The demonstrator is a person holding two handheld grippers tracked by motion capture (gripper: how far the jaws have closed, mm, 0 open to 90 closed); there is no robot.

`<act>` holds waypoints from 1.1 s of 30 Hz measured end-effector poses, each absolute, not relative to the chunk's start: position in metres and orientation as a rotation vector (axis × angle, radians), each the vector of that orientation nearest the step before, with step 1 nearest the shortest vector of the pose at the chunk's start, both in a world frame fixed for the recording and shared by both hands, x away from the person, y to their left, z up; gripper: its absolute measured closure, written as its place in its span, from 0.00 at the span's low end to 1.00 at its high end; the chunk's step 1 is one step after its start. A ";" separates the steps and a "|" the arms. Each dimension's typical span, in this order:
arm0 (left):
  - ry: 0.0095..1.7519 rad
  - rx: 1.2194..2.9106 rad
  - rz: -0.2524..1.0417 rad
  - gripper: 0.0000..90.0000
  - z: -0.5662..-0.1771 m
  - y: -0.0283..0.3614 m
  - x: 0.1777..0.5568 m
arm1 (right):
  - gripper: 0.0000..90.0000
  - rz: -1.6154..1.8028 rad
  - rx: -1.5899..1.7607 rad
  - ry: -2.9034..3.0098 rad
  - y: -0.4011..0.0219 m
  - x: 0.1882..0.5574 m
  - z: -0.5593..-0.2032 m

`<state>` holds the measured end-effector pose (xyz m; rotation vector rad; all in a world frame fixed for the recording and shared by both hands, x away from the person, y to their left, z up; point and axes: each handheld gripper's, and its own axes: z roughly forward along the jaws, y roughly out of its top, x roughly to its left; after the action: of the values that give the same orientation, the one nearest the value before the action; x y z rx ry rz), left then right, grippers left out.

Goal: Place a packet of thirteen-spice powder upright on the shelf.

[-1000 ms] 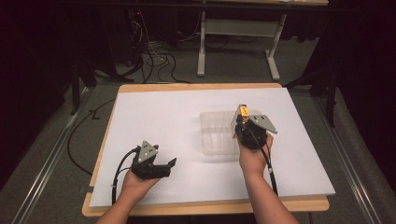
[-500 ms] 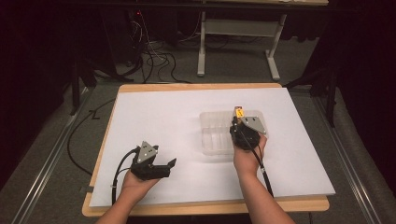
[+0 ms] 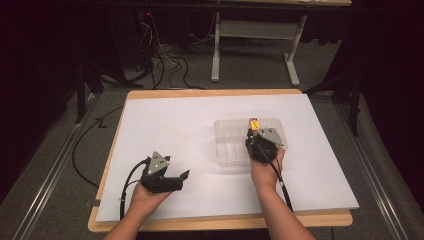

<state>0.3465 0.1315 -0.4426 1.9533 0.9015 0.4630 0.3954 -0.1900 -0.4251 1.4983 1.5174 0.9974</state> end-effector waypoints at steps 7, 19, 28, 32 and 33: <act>0.898 1.956 0.458 0.19 -0.443 0.132 0.347 | 0.71 1.003 1.490 1.566 -0.193 0.392 -0.431; 0.907 1.944 0.451 0.18 -0.444 0.135 0.349 | 0.38 1.083 1.445 1.711 -0.197 0.384 -0.426; 0.910 1.930 0.445 0.18 -0.443 0.134 0.353 | 0.17 1.215 1.393 1.776 -0.212 0.358 -0.410; 0.921 1.924 0.439 0.18 -0.443 0.133 0.355 | 0.15 1.252 1.368 1.802 -0.230 0.343 -0.405; 0.926 1.919 0.448 0.18 -0.443 0.134 0.355 | 0.15 1.248 1.359 1.806 -0.236 0.339 -0.405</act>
<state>0.3554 0.1337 -0.4428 1.9191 0.9260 0.4478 0.3392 -0.2363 -0.4048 1.3587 1.8065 1.2475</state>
